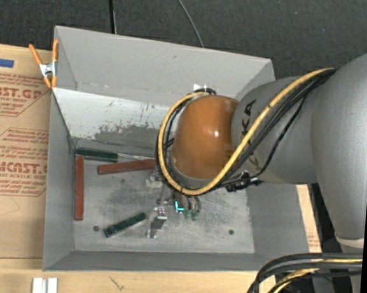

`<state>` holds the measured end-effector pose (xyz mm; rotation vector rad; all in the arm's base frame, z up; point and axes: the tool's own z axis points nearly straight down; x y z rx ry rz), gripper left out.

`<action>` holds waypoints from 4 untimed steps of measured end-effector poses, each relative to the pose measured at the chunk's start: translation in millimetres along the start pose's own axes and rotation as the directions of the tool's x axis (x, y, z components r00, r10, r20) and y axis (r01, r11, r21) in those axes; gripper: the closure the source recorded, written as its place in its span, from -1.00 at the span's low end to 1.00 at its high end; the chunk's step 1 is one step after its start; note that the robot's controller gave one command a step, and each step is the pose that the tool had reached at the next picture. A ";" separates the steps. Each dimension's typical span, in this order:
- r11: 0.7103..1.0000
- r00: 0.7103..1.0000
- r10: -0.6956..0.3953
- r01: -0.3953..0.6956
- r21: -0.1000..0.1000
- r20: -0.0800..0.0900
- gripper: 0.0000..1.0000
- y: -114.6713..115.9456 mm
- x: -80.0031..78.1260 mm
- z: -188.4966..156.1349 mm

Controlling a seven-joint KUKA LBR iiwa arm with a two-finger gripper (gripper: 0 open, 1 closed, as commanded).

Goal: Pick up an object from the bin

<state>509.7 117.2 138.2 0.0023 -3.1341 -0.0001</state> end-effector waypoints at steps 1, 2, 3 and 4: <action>1.000 1.000 0.001 -0.001 -0.001 0.007 -1.00 -0.4 -2.1 -3.6; 0.998 0.998 -0.064 0.064 -0.003 0.023 1.00 13.1 -7.7 62.4; 0.998 0.998 -0.063 0.063 -0.003 0.023 1.00 13.0 -7.7 62.4; 0.998 0.998 -0.057 0.057 0.000 0.006 1.00 41.8 -8.1 -134.6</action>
Offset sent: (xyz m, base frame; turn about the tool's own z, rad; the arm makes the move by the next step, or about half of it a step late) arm 0.0021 0.0118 -0.0682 -0.0648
